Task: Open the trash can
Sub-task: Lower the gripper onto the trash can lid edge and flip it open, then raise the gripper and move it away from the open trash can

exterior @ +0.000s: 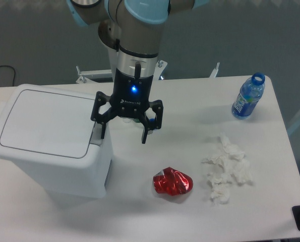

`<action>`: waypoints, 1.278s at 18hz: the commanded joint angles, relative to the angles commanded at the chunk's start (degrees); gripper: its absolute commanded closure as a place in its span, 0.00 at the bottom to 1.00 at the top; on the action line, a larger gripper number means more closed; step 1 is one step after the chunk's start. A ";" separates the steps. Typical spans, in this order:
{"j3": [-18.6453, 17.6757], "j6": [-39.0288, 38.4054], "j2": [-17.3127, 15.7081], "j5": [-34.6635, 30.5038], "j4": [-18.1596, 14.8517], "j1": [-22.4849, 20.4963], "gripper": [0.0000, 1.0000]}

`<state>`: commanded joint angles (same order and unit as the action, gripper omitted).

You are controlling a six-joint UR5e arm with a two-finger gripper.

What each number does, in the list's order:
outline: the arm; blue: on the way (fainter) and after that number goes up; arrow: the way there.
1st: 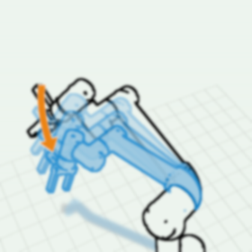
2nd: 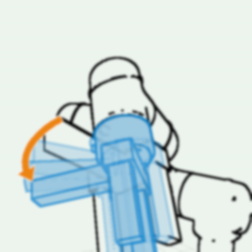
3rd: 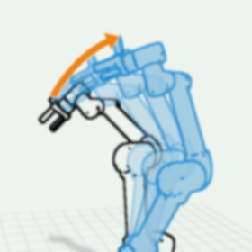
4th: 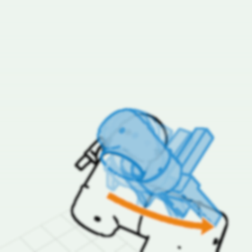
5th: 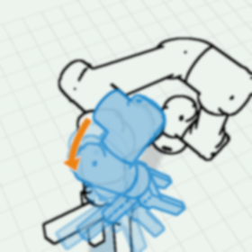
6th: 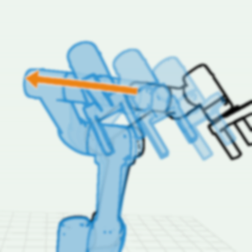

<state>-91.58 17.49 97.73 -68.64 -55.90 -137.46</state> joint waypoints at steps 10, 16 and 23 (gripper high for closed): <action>-0.62 0.09 -0.09 0.00 0.09 0.00 0.00; 0.70 0.09 -0.09 0.87 0.09 -0.61 0.00; 3.43 1.14 -0.09 0.70 0.18 -2.98 0.00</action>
<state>-88.15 18.62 97.65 -67.94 -55.72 -140.44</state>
